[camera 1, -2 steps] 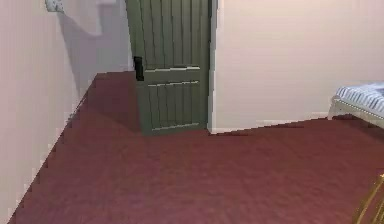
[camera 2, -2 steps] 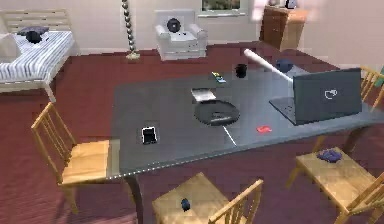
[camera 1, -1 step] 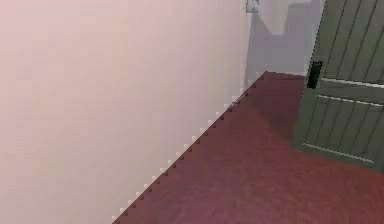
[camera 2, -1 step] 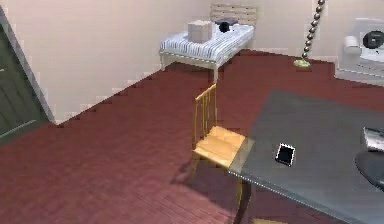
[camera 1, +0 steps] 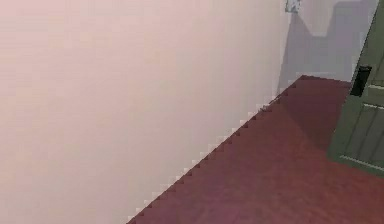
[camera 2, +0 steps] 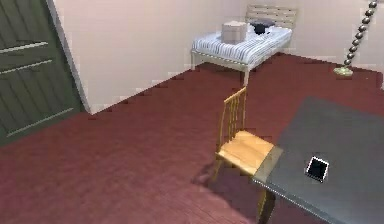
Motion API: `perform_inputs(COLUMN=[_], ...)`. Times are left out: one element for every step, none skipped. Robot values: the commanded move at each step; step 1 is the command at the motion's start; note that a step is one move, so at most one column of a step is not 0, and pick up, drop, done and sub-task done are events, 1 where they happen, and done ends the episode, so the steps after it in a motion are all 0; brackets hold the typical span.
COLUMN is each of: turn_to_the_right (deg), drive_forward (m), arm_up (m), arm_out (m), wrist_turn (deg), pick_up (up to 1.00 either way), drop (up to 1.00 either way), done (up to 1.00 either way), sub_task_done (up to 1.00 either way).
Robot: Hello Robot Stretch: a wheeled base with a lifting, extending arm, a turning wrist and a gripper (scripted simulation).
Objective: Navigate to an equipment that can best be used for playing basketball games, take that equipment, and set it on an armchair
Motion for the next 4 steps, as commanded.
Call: perform_inputs(turn_to_the_right=[0.0, -45.0, -45.0, -45.0], drive_forward=[0.3, 0.0, 0.0, 0.0], arm_up=[0.0, 0.0, 0.0, 0.0], arm_out=[0.0, 0.0, 0.0, 0.0], wrist_turn=[0.0, 0.0, 0.0, 0.0], pick_up=[0.0, 0.0, 0.0, 0.0], drop=[0.0, 0.0, 0.0, 0.0], done=[0.0, 0.0, 0.0, 0.0], sub_task_done=[0.0, 0.0, 0.0, 0.0])
